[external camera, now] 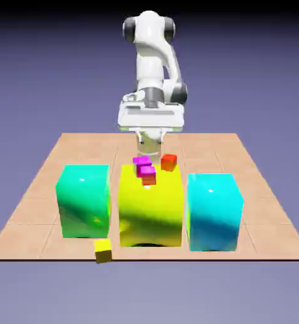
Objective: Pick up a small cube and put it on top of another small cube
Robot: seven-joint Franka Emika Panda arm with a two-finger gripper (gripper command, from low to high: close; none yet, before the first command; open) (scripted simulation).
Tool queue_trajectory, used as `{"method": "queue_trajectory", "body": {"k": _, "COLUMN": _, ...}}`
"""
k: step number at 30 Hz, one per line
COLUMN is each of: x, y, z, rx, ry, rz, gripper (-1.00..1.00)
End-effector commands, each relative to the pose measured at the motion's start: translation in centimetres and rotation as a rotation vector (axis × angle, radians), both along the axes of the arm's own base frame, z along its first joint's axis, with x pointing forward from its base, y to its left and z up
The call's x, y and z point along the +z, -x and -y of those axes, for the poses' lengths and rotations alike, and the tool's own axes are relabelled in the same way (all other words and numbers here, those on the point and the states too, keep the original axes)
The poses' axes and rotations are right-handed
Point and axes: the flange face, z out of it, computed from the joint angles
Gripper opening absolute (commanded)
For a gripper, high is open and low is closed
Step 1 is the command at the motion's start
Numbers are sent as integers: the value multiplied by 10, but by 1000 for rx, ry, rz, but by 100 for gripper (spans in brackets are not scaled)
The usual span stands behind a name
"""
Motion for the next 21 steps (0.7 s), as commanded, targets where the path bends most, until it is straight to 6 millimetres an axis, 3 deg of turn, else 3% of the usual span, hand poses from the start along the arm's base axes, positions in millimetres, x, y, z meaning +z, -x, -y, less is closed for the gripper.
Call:
{"method": "queue_trajectory", "body": {"k": 1, "x": -2, "y": -5, "z": 0, "rx": 34, "ry": 41, "rz": -20, "gripper": 0}}
{"method": "queue_trajectory", "body": {"k": 21, "x": -64, "y": -98, "z": 9, "rx": 831, "ry": 652, "rz": -443, "gripper": 0}}
